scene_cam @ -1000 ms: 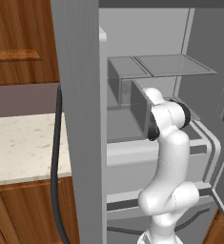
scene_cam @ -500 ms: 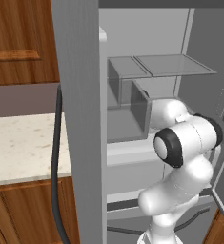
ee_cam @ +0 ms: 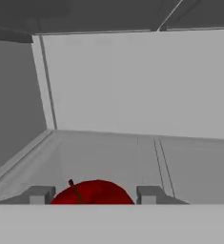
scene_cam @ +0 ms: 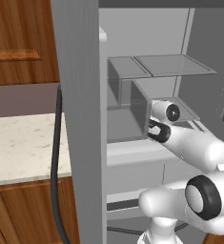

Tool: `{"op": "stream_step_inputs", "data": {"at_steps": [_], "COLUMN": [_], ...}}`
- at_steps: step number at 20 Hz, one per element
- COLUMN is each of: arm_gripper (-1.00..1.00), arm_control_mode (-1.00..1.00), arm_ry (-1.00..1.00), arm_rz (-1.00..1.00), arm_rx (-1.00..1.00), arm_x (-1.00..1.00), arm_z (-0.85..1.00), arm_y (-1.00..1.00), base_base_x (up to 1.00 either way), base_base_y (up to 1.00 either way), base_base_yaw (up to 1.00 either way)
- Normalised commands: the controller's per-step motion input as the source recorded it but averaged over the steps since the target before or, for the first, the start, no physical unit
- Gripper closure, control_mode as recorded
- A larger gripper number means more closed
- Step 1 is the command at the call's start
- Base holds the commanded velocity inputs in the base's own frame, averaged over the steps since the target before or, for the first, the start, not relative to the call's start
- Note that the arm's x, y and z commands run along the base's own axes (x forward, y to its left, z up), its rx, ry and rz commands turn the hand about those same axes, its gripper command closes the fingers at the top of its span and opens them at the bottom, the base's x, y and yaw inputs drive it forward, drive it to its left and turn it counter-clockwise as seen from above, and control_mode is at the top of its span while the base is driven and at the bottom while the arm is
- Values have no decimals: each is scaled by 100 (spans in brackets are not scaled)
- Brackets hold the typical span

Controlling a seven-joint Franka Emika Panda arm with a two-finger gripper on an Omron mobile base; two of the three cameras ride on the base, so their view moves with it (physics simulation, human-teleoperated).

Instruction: Open the fridge, remove the apple, lime, and steak, and place them on any counter.

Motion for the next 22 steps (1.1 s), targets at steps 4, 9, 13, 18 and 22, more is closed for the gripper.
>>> {"op": "stream_step_inputs", "data": {"at_steps": [4, 9, 13, 18, 22], "arm_gripper": [100, 100, 100, 100, 100], "arm_control_mode": [-100, -100, -100, -100, -100], "arm_ry": [22, 34, 38, 31, 20], "arm_rz": [0, 0, -1, 0, 0], "arm_rx": [-7, -6, -6, -10, -2], "arm_x": [-100, -100, -100, -100, -75], "arm_z": [81, 99, 86, -12, -54], "arm_y": [-9, 0, 0, 0, 0], "base_base_x": [0, 0, 0, 0, 0], "base_base_y": [0, 0, 0, 0, 0], "base_base_yaw": [0, 0, 0, 0, 0]}}
